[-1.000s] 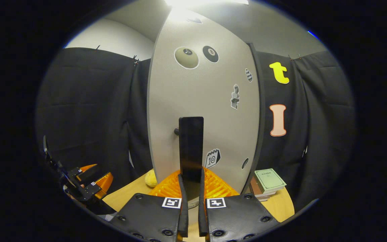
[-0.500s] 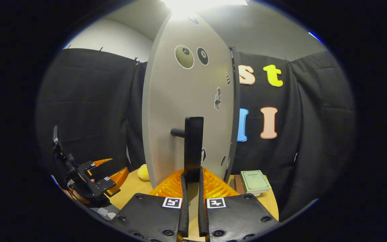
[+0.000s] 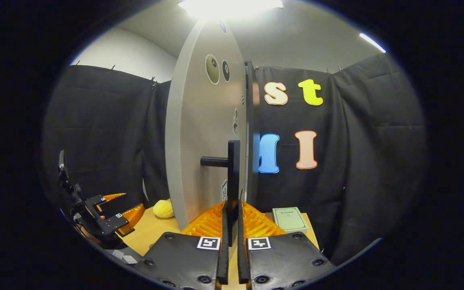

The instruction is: Open the cabinet door with the right hand, grasp the bottle in the cabinet with the left hand and place it on the coaster, then close the cabinet door with the right hand.

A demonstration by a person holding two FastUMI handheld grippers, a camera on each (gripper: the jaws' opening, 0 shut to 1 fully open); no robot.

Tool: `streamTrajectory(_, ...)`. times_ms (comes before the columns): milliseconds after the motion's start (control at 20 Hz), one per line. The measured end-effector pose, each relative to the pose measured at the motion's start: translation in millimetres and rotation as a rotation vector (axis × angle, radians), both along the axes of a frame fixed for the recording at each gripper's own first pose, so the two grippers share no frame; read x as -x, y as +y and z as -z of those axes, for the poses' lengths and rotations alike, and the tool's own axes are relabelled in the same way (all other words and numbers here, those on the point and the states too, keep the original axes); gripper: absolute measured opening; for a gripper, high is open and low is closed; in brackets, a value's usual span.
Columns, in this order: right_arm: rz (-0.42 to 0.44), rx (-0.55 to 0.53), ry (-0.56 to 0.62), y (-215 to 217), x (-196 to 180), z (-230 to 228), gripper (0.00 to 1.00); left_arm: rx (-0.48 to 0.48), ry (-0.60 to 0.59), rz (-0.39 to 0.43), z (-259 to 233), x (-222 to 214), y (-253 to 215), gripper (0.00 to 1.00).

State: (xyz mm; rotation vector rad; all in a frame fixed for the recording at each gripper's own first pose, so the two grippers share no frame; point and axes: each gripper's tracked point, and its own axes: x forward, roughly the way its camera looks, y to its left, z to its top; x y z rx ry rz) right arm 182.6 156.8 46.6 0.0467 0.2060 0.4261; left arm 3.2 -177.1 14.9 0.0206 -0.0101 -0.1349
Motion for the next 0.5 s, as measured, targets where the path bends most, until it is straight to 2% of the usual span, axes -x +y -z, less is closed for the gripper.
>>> streamTrajectory(100,-0.07,-0.047,0.005,11,2,-2,0.11,-0.001,-0.001,-0.017,-2,-1,-11,0.74)
streamTrajectory(150,-0.094,-0.04,-0.006,12,1,-5,0.11,-0.006,-0.004,-0.028,-3,1,-15,0.72)
streamTrajectory(250,-0.112,-0.002,-0.031,-1,1,-7,0.11,-0.012,-0.012,-0.054,-8,1,-22,0.74)
streamTrajectory(300,-0.126,-0.004,-0.029,-4,2,-2,0.11,-0.009,-0.012,-0.065,-12,0,-24,0.72)
streamTrajectory(500,-0.215,-0.095,0.009,-9,19,-2,0.14,-0.005,-0.009,-0.107,-21,0,-22,0.74)
